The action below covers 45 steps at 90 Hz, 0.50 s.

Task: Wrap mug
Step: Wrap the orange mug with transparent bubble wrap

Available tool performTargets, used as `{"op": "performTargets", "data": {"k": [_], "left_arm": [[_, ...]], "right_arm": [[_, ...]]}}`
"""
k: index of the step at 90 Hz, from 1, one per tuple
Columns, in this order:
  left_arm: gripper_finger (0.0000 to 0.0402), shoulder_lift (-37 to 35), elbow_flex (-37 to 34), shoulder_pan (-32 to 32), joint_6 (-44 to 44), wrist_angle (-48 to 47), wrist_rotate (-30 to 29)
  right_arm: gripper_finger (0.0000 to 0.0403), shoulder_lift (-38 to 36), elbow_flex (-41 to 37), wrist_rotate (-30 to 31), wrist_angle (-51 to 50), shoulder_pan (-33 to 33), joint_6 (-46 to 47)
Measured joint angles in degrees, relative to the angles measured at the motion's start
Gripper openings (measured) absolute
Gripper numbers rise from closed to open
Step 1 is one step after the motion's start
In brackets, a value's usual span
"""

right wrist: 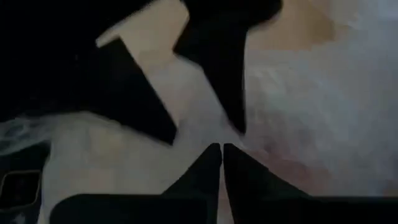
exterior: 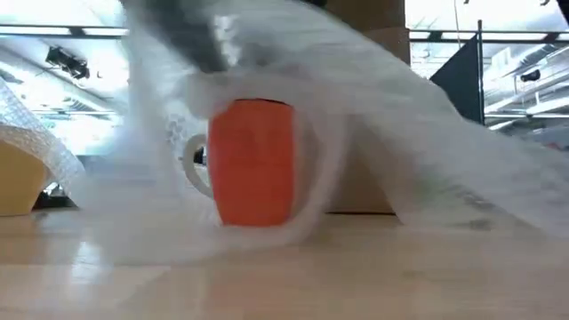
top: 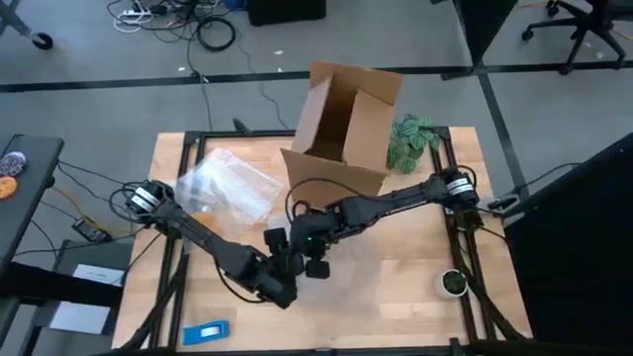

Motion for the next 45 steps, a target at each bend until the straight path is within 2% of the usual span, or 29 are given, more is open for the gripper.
{"op": "performTargets", "data": {"k": [5,10,17,31,45], "left_arm": [[0.0208,0.0,-0.11,-0.82,-3.46,-3.48,0.03],[0.0208,-0.73,-0.46,-1.78,-6.69,-4.35,-3.63],[0.0208,-1.45,-0.91,-2.59,-9.72,-7.25,-4.31],[0.0208,-0.98,-1.02,-3.15,-9.83,-7.21,-3.59],[0.0208,-2.93,-0.5,-4.24,-9.89,-8.93,-3.5]], "right_arm": [[0.0,0.26,-0.03,0.15,0.72,-0.1,-0.57],[0.0,-0.15,0.31,1.46,-1.35,-0.07,-1.51],[0.0,0.95,1.22,1.96,-1.9,0.08,-2.39],[0.0,-1.49,5.32,3.42,-3.59,0.66,-2.73],[0.0,-0.56,5.34,3.49,-5.12,1.09,-2.67]]}}
